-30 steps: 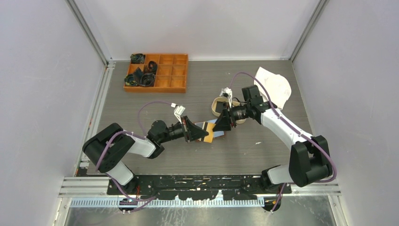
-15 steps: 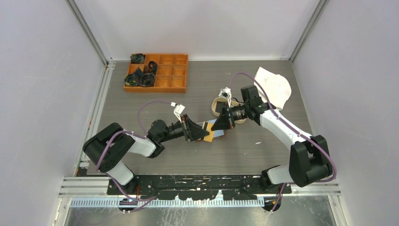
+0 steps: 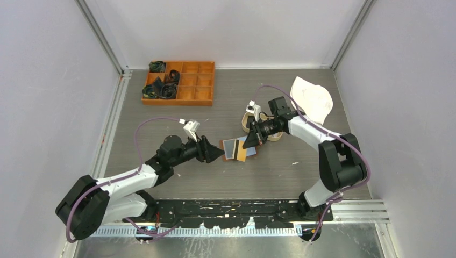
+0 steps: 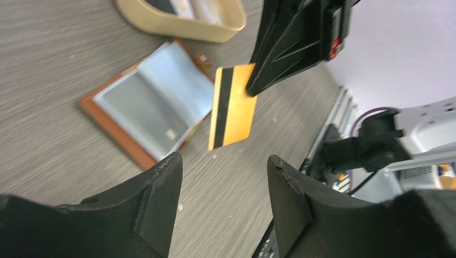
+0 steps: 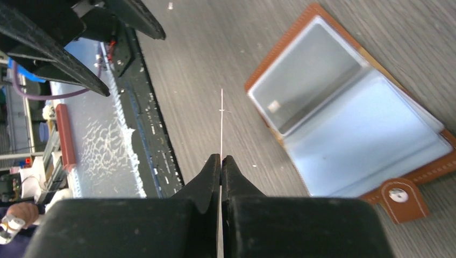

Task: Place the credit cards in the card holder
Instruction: Insert the credit card into the card holder.

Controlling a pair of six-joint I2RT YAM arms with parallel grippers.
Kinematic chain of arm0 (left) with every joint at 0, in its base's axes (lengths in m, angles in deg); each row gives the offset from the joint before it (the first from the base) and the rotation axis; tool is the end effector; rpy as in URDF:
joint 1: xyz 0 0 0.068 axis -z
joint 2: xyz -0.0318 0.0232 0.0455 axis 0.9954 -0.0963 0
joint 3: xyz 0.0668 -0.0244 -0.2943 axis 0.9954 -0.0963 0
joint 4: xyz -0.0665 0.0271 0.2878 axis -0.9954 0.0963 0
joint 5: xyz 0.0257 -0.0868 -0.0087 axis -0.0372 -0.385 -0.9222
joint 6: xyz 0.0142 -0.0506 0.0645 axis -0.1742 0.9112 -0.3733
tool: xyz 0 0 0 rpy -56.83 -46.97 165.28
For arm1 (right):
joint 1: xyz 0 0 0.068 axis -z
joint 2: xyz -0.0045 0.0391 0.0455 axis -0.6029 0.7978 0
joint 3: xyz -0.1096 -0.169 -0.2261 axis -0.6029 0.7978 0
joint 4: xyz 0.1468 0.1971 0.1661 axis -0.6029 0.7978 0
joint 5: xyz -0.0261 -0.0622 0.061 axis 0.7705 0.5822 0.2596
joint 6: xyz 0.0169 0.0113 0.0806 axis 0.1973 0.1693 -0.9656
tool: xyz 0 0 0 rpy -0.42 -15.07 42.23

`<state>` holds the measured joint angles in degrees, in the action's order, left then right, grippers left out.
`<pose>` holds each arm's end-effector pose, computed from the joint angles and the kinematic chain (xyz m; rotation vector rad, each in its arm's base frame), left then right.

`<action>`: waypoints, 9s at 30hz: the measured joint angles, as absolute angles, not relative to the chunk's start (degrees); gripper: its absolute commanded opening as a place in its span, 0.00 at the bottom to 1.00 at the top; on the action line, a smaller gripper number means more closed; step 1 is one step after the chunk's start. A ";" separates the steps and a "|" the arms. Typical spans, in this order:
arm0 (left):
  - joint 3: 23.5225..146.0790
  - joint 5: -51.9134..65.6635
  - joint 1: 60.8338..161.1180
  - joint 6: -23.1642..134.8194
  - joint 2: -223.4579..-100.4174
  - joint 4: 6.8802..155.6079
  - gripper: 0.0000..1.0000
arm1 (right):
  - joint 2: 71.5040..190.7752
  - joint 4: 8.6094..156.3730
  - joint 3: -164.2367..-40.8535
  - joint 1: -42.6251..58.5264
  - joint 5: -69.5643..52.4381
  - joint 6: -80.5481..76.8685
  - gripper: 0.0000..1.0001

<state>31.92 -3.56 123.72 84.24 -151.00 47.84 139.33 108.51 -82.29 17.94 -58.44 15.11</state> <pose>0.1984 -0.1923 0.1976 0.2514 1.8995 -1.2620 0.3007 0.1692 0.2024 -0.9372 2.2232 1.3559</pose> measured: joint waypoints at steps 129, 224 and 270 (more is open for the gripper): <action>50.08 4.61 121.95 73.98 -174.28 79.01 0.30 | 157.61 101.21 -87.16 16.50 -45.78 -8.08 0.01; 51.13 3.10 121.86 74.03 -175.24 79.77 0.30 | 159.57 106.91 -90.63 12.04 -39.49 -17.20 0.02; 51.57 7.43 132.59 78.60 -161.99 77.59 0.22 | 166.17 118.76 -102.90 9.11 -36.60 -10.34 0.35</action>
<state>51.57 7.43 132.59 78.60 -161.99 77.59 166.17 118.76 -102.90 9.11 -36.60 -10.34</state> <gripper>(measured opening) 0.256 0.342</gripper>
